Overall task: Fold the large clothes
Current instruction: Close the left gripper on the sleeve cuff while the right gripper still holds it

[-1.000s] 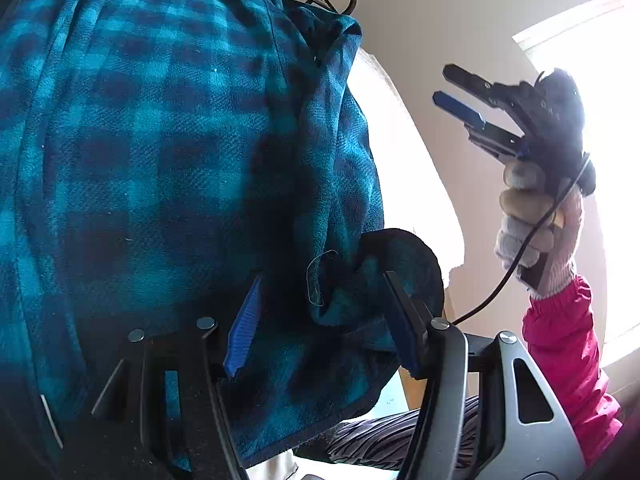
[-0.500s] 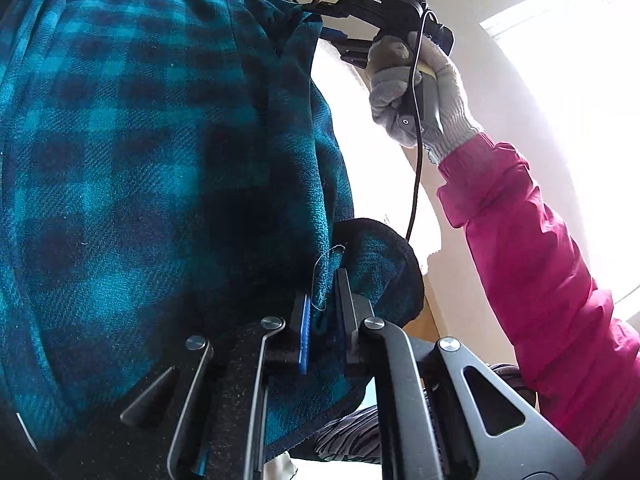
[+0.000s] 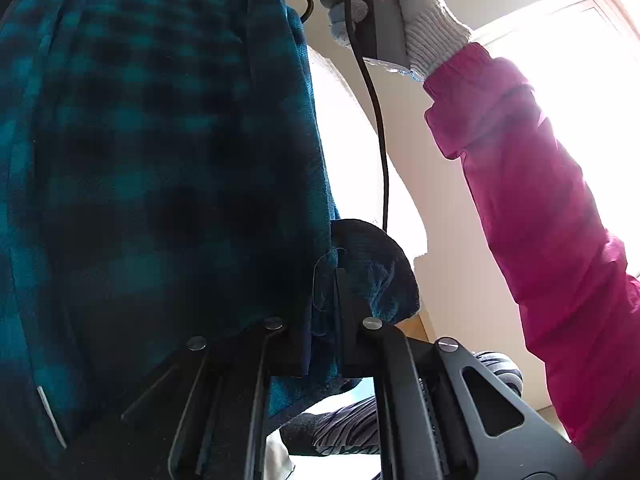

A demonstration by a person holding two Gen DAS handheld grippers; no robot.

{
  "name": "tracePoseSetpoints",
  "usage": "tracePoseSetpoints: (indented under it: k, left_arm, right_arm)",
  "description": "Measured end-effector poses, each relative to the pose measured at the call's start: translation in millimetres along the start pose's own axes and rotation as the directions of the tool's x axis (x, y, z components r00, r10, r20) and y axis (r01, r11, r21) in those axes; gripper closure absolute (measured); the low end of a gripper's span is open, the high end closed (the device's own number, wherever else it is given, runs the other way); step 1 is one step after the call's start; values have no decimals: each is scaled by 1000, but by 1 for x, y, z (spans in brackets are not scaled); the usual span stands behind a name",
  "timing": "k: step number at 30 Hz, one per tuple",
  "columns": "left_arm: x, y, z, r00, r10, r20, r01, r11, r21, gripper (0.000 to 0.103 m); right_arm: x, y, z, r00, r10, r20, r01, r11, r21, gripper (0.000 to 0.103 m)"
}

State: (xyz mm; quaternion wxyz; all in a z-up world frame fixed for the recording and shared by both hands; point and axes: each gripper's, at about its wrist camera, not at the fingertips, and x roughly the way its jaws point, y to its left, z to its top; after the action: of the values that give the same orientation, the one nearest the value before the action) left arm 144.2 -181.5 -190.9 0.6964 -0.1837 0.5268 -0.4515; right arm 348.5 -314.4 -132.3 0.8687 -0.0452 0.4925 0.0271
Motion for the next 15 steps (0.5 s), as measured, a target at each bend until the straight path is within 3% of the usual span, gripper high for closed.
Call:
tracePoseSetpoints:
  k: [8,11,13,15]
  left_arm:
    - [7,33,-6,997,77,-26,-79,995,-67,97]
    - [9,34,-9,995,96,-34,-98,993,-67,93]
    - [7,30,-10,992,123,-30,-124,991,-49,86]
    - [0,27,-11,990,144,-7,-144,989,-39,82]
  right_arm:
    - [88,41,-7,993,14,-113,-18,999,-33,95]
    - [74,27,-8,994,78,-82,-76,996,36,79]
    - [49,14,-11,990,130,-46,-125,988,90,77]
    - [16,3,-22,991,132,-12,-130,987,94,75]
